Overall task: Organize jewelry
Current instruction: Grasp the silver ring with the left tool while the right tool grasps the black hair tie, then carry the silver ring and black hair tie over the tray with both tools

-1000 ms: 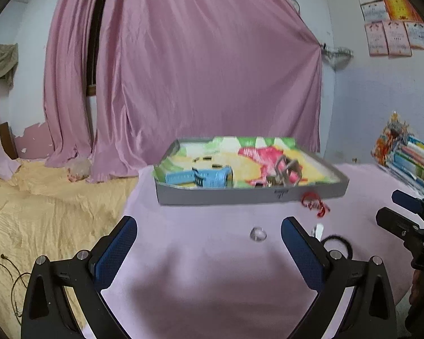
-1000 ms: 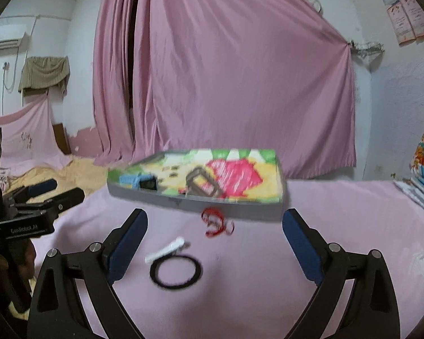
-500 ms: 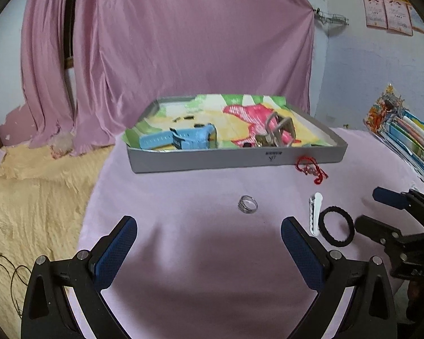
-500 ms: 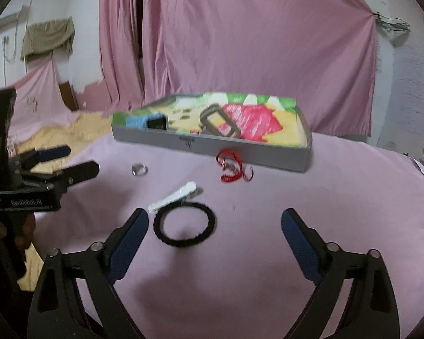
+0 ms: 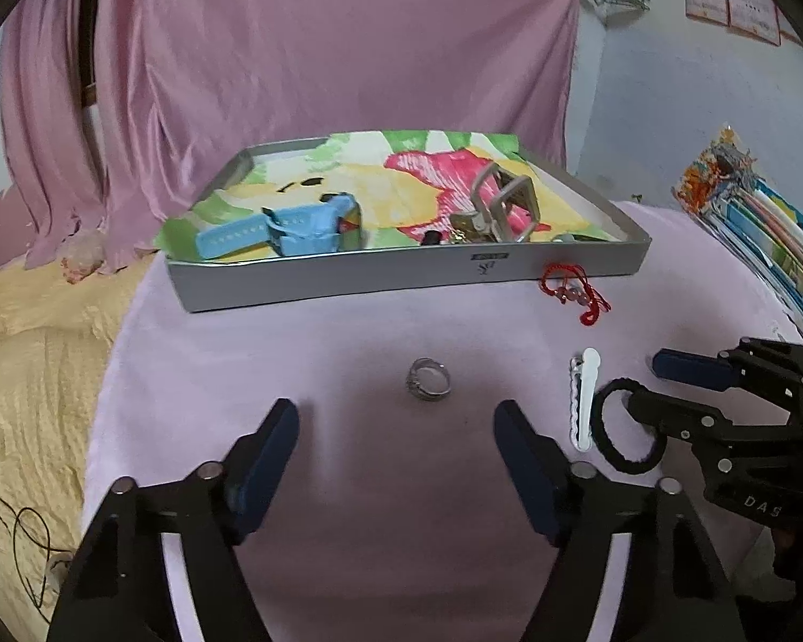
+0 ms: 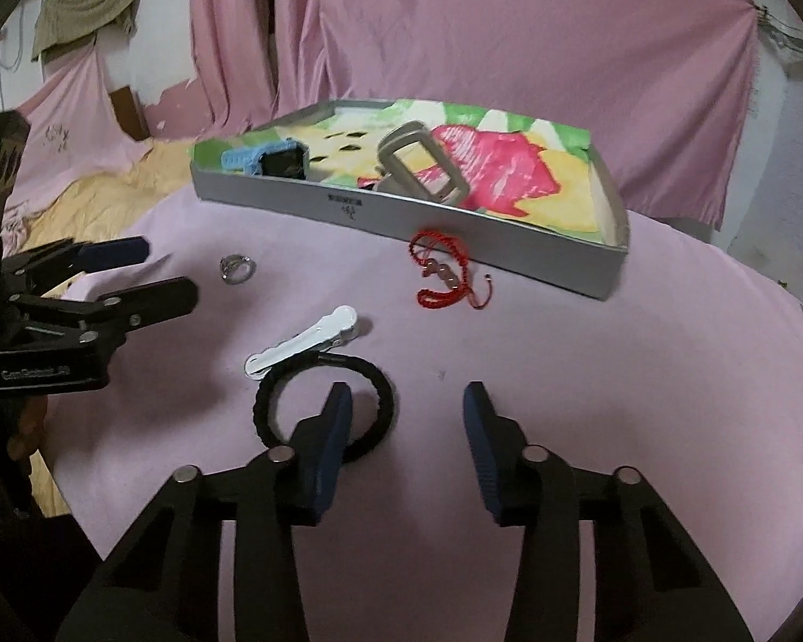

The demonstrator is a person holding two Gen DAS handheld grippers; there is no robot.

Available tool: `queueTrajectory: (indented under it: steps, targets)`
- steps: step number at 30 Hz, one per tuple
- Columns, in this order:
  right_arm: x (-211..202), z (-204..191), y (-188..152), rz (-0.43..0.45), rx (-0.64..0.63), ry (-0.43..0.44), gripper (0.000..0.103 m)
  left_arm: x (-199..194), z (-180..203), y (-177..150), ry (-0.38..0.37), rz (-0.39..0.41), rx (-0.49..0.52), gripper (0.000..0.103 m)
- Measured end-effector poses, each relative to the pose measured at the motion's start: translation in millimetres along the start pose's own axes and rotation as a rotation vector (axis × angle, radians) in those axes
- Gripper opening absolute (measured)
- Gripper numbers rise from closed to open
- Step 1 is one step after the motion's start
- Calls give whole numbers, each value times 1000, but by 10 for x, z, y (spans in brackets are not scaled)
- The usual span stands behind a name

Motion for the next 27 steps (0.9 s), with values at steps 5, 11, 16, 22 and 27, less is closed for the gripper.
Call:
queueTrajectory:
  steps: [5, 11, 16, 22, 27]
  targets:
    - [38, -38, 73, -20, -48, 5, 26, 95, 85, 17, 0, -36, 22, 56]
    - [101, -19, 153, -27, -58, 35, 17, 163, 164, 52, -1, -54, 29, 46]
    - [157, -22, 203, -22, -58, 54, 9, 178, 194, 62, 6, -58, 41, 31]
    - [182, 26, 216, -8, -25, 73, 8, 206, 197, 91, 27, -61, 53, 20]
    - [203, 70, 202, 4, 6, 79, 7, 236, 240, 111, 35, -58, 72, 19]
Point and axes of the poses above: each gripper's, at about its wrist camera, not at the fingertips, and x roughly the way its jaws point, z to its right, y to its top, the point moved 7 cm from there along x, roughly the way its jaws point, and after that the axes turned 9 degrees about -x, right-handed, at the moved point
